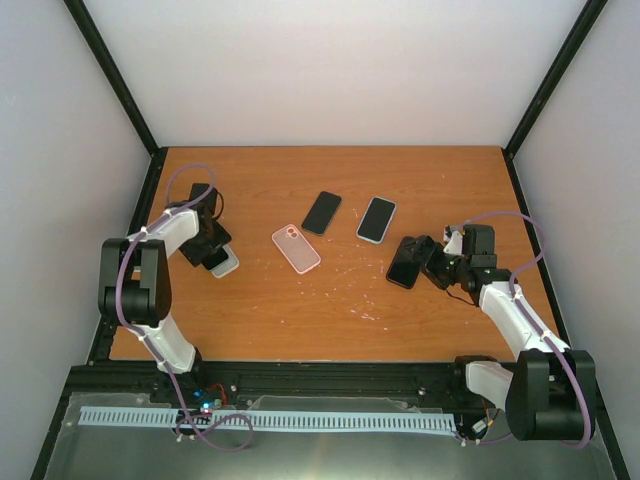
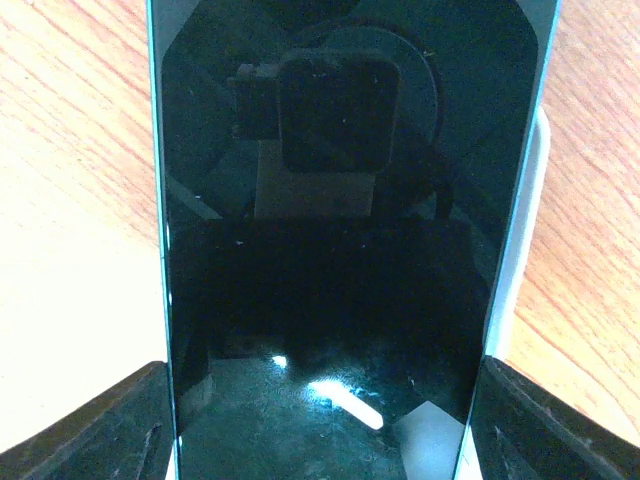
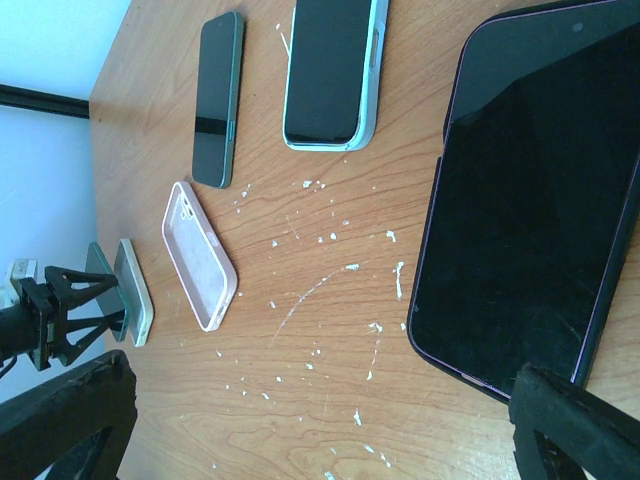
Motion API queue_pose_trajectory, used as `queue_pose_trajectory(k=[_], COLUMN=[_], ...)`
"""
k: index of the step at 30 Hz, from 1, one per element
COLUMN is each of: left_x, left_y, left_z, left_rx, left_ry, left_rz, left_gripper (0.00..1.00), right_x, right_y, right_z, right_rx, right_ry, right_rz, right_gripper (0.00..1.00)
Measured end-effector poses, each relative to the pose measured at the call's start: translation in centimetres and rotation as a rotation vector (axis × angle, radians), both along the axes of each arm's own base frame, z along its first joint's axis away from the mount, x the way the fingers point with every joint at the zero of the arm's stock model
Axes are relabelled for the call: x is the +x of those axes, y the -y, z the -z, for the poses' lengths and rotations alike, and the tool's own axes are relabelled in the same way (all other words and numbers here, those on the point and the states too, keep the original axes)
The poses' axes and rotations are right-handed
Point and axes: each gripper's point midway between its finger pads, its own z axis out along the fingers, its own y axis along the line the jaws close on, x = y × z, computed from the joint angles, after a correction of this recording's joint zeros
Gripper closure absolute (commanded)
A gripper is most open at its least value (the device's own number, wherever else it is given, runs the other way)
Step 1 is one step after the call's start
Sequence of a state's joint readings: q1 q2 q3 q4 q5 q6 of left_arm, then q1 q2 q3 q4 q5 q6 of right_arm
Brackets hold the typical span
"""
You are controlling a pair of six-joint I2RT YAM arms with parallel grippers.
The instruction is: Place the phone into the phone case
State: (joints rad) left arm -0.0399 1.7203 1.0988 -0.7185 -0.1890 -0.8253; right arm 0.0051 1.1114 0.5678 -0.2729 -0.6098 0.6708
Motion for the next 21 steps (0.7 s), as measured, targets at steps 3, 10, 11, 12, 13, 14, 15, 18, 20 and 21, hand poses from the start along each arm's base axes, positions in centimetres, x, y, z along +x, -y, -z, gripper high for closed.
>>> queue_pose_trajectory(k=[3,10,11,12,13,14,15,18,20,21], left_x=[0.1,0.1,0.1,0.1,0.1,0.1,0.1,0.2,0.2,0.2], left_y=[0.4,0.8,0.9,1.0,1.1,1.2,1.3,1.5,1.5,1.6], left_z=[0.0,0.3,0.4,0.6,0.7,0.9,1.0,1.4,1.4,1.4], left_rx=[-0.014,-0.028,-0.03,-0.033,-0.038,-0.042,-0.046,-0.054,-0.054,-0.055], left_ry=[0.005,-0.001,-0.004,-0.009,-0.011,-0.013,-0.015,-0.021,-0.021,-0.022], left_rz=[0.006,0.003,0.003,0.004,0.005,0.007,0.009,0.012,0.011,0.011], left_gripper=[0.44,0.44,0.44,0.44,0.44,0.44,0.44,0.44,0.44,0.44], right_x=[0.0,0.0,0.0,0.0,0.0,0.0,0.0,0.0,0.0,0.0], right_y=[0.0,0.0,0.0,0.0,0.0,0.0,0.0,0.0,0.0,0.0], right_z=[0.0,0.0,0.0,0.0,0.0,0.0,0.0,0.0,0.0,0.0], right_rx=[0.0,0.0,0.0,0.0,0.0,0.0,0.0,0.0,0.0,0.0], right_ry=[0.0,0.0,0.0,0.0,0.0,0.0,0.0,0.0,0.0,0.0], right_rz=[0.0,0.0,0.0,0.0,0.0,0.0,0.0,0.0,0.0,0.0], right_gripper=[0.0,0.0,0.0,0.0,0.0,0.0,0.0,0.0,0.0,0.0])
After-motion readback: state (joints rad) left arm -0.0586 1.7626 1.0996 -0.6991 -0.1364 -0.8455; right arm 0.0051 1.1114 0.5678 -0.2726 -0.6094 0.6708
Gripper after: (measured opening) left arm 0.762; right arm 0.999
